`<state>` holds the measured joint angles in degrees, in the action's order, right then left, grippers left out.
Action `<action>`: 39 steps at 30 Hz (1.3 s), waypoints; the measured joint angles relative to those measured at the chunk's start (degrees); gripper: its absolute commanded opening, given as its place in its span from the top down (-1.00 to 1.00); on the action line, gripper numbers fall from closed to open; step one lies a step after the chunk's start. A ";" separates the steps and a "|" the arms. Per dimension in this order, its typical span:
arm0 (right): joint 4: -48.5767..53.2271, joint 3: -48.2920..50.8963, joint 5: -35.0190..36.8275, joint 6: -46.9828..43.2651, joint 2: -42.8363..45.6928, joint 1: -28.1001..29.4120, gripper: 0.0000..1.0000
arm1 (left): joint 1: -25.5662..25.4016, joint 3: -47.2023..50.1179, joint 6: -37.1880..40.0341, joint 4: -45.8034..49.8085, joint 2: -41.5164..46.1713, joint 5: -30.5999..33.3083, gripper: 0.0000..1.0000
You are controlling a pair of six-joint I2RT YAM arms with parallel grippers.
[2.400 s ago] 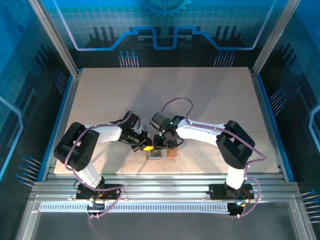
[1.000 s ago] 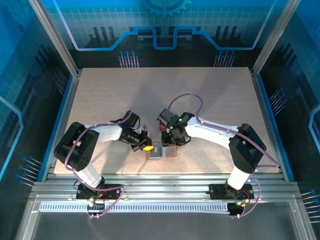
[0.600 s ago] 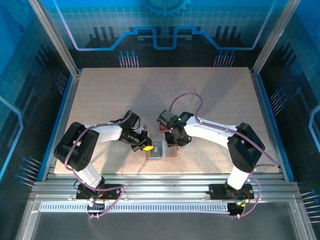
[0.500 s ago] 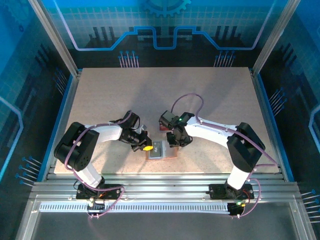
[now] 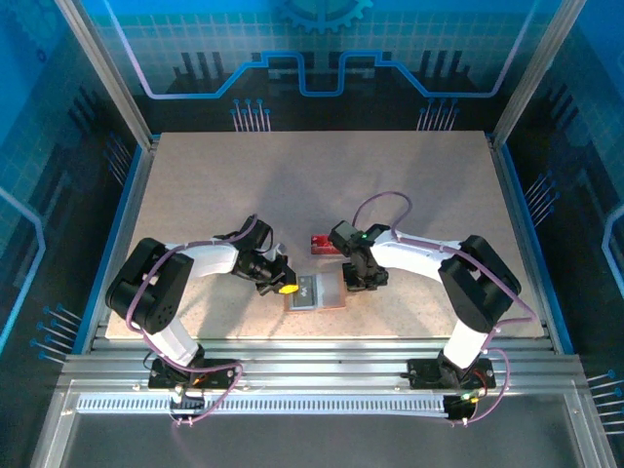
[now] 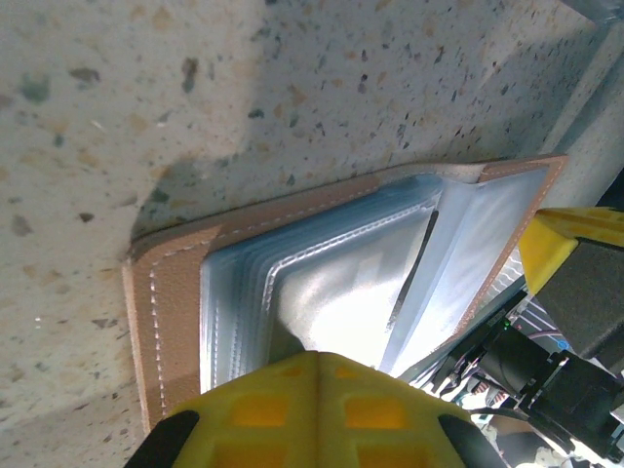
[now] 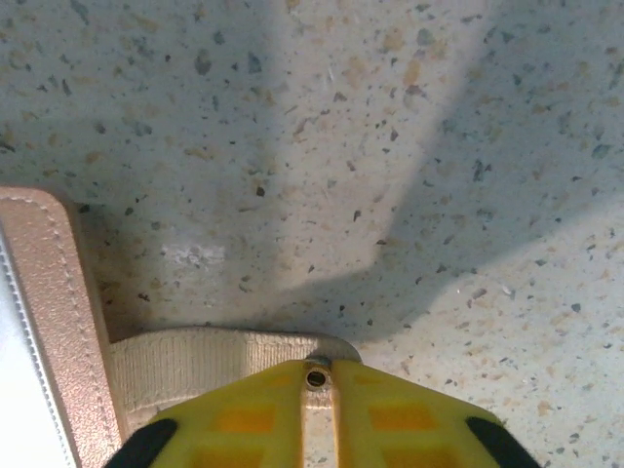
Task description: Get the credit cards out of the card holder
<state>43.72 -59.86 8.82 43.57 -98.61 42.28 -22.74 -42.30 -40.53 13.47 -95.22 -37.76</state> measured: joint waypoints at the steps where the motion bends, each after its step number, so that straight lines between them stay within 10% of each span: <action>1: -0.39 0.09 0.00 -0.02 0.00 -0.04 0.79 | 0.00 0.00 0.00 0.00 0.00 0.00 0.91; 39: -7.13 -2.16 -10.97 1.20 6.36 0.07 0.77 | 0.00 0.00 0.00 0.17 0.00 0.00 0.91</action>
<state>36.60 -62.02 -2.15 44.77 -92.25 42.35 -22.74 -42.30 -40.53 13.65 -95.22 -37.76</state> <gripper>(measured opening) 0.115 0.047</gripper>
